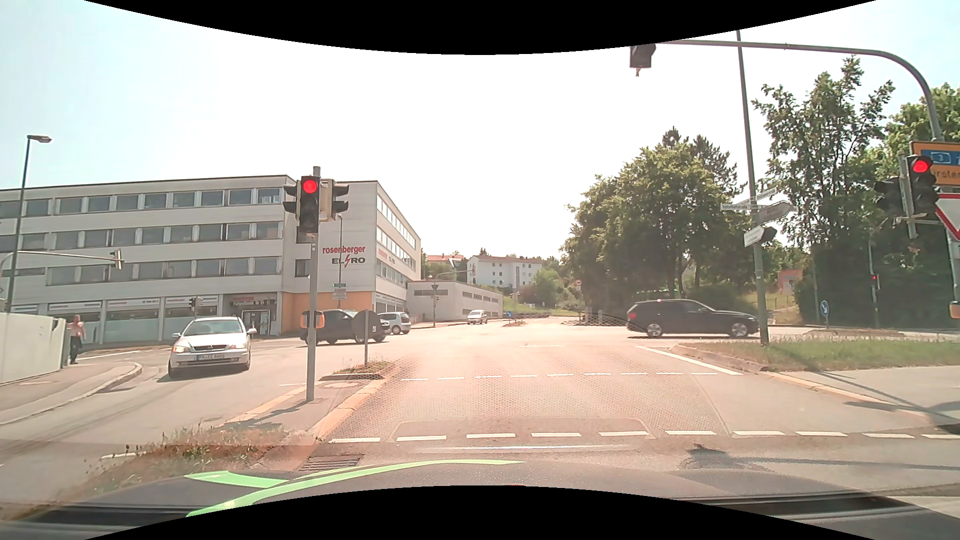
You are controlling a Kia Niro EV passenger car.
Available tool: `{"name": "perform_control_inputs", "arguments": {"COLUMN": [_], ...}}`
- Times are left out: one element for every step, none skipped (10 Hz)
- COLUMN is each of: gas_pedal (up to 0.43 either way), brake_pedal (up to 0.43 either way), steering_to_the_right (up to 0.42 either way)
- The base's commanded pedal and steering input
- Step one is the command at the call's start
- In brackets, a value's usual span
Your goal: Follow the waypoints while adhering to traffic rules and regulations
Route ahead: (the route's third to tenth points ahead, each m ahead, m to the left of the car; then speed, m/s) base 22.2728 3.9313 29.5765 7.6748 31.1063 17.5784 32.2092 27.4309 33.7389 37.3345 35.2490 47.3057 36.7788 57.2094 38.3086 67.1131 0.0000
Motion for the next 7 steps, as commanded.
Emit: {"name": "perform_control_inputs", "arguments": {"gas_pedal": [0.000,0.000,0.000,0.000,0.000,0.000,0.000], "brake_pedal": [0.372,0.372,0.372,0.372,0.372,0.372,0.372], "steering_to_the_right": [-0.008,-0.008,-0.008,-0.008,-0.008,-0.008,-0.008]}}
